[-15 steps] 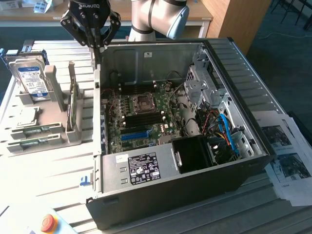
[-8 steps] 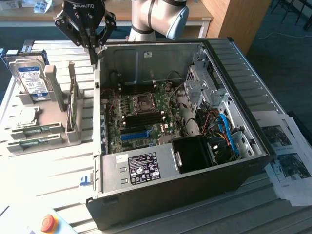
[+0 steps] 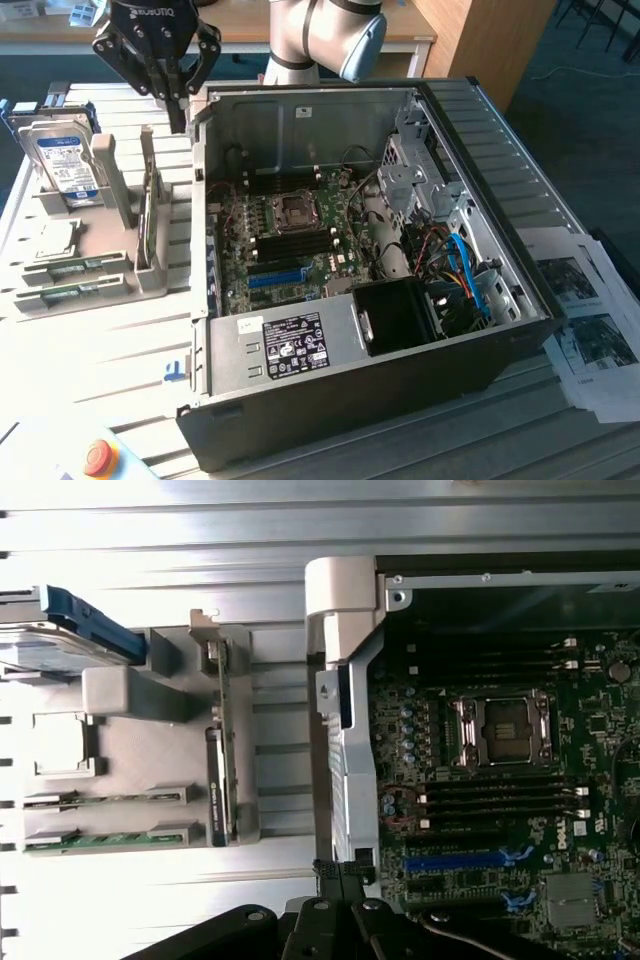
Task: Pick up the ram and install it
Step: 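Reach for the ram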
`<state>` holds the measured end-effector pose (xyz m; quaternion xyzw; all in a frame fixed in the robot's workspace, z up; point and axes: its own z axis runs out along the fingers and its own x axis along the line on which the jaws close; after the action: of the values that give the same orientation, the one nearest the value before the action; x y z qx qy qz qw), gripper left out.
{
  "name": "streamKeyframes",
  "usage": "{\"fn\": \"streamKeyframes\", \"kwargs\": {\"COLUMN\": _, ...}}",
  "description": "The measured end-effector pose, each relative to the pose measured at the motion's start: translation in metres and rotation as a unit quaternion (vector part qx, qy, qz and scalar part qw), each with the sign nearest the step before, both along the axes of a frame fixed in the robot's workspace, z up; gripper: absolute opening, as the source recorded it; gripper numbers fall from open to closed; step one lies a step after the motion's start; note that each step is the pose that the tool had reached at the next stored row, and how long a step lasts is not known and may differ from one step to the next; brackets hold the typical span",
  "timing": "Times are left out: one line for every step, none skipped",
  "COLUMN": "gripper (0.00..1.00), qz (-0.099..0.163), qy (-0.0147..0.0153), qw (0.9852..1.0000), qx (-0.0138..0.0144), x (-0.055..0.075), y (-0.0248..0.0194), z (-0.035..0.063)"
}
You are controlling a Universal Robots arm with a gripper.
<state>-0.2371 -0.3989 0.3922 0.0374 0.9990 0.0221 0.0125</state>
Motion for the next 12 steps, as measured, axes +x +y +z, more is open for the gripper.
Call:
{"fn": "streamKeyframes", "kwargs": {"gripper": 0.1, "qz": 0.0, "qy": 0.0, "qw": 1.0, "qx": 0.0, "x": -0.003, "y": 0.0, "z": -0.0001}}
{"fn": "streamKeyframes", "kwargs": {"gripper": 0.1, "qz": 0.0, "qy": 0.0, "qw": 1.0, "qx": 0.0, "x": -0.006, "y": 0.0, "z": -0.0001}}
{"fn": "streamKeyframes", "kwargs": {"gripper": 0.1, "qz": 0.0, "qy": 0.0, "qw": 1.0, "qx": 0.0, "x": -0.009, "y": 0.0, "z": -0.0002}}
{"fn": "streamKeyframes", "kwargs": {"gripper": 0.1, "qz": 0.0, "qy": 0.0, "qw": 1.0, "qx": 0.0, "x": -0.012, "y": 0.0, "z": -0.0002}}
{"fn": "streamKeyframes", "kwargs": {"gripper": 0.1, "qz": 0.0, "qy": 0.0, "qw": 1.0, "qx": 0.0, "x": -0.016, "y": 0.0, "z": -0.0003}}
{"fn": "streamKeyframes", "kwargs": {"gripper": 0.1, "qz": 0.0, "qy": 0.0, "qw": 1.0, "qx": 0.0, "x": -0.019, "y": 0.0, "z": -0.0004}}
{"fn": "streamKeyframes", "kwargs": {"gripper": 0.1, "qz": 0.0, "qy": 0.0, "qw": 1.0, "qx": 0.0, "x": -0.023, "y": 0.0, "z": -0.0005}}
{"fn": "streamKeyframes", "kwargs": {"gripper": 0.1, "qz": 0.0, "qy": 0.0, "qw": 1.0, "qx": 0.0, "x": -0.027, "y": 0.0, "z": -0.0006}}
{"fn": "streamKeyframes", "kwargs": {"gripper": 0.1, "qz": 0.0, "qy": 0.0, "qw": 1.0, "qx": 0.0, "x": -0.03, "y": 0.0, "z": -0.0007}}
{"fn": "streamKeyframes", "kwargs": {"gripper": 0.1, "qz": 0.0, "qy": 0.0, "qw": 1.0, "qx": 0.0, "x": -0.033, "y": 0.0, "z": -0.0008}}
{"fn": "streamKeyframes", "kwargs": {"gripper": 0.1, "qz": 0.0, "qy": 0.0, "qw": 1.0, "qx": 0.0, "x": -0.036, "y": 0.0, "z": -0.0008}}
{"fn": "streamKeyframes", "kwargs": {"gripper": 0.1, "qz": 0.0, "qy": 0.0, "qw": 1.0, "qx": 0.0, "x": -0.039, "y": 0.0, "z": -0.0009}}
